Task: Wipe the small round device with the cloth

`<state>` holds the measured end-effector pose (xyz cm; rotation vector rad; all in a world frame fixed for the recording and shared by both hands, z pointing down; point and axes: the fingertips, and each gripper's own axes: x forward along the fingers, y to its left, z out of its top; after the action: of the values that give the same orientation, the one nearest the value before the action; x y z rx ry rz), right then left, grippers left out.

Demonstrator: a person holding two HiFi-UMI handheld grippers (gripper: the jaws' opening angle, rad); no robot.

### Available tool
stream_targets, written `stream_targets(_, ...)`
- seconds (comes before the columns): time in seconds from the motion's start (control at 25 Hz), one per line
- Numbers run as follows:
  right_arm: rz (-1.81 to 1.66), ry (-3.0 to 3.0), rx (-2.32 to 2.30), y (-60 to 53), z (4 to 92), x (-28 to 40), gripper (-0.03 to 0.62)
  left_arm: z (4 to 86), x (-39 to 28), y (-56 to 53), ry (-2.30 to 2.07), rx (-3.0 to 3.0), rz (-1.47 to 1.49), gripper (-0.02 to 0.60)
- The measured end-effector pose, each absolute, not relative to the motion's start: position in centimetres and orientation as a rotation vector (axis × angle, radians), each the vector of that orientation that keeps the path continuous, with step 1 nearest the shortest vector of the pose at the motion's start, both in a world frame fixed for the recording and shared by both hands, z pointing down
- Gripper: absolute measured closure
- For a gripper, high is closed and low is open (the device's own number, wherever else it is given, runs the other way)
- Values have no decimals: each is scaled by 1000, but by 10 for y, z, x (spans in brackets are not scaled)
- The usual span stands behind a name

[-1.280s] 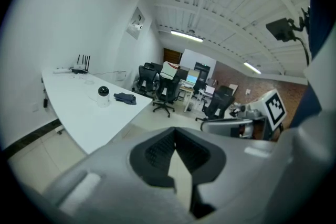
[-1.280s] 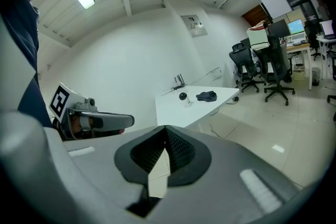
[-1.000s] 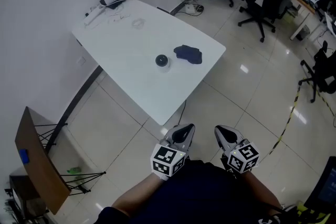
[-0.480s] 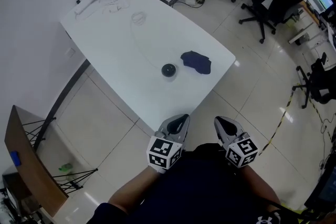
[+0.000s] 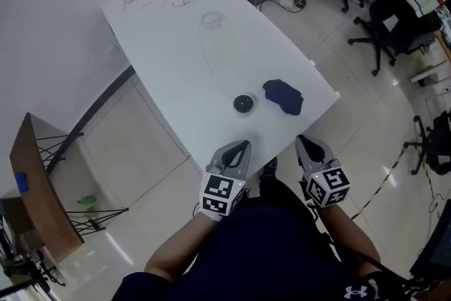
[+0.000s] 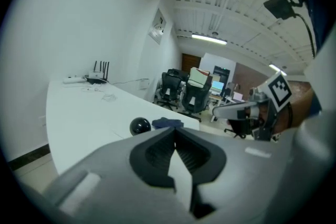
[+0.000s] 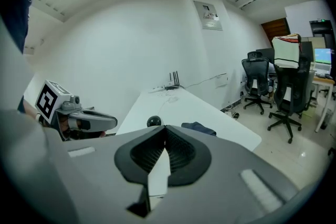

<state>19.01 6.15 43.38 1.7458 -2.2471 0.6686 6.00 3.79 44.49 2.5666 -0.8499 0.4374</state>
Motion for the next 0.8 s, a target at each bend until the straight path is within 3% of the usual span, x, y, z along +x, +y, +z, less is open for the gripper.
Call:
stream_targets(0.4, 586, -2321, 1427, -21, 462, 220, 579, 465, 66, -7, -1145, 2473, 547, 578)
stream_targets(0.48, 545, -2294, 1410, -36, 476, 228, 526, 475, 65, -7, -1165, 2447, 586, 571)
stream_targets(0.64, 476, -2251, 1357, -65, 503, 238, 518, 492, 66, -7, -1187, 2396, 653, 521)
stream_targets(0.8, 535, -2212, 1215, -88, 539, 238, 438, 503, 66, -9, -1226, 2360, 705, 466)
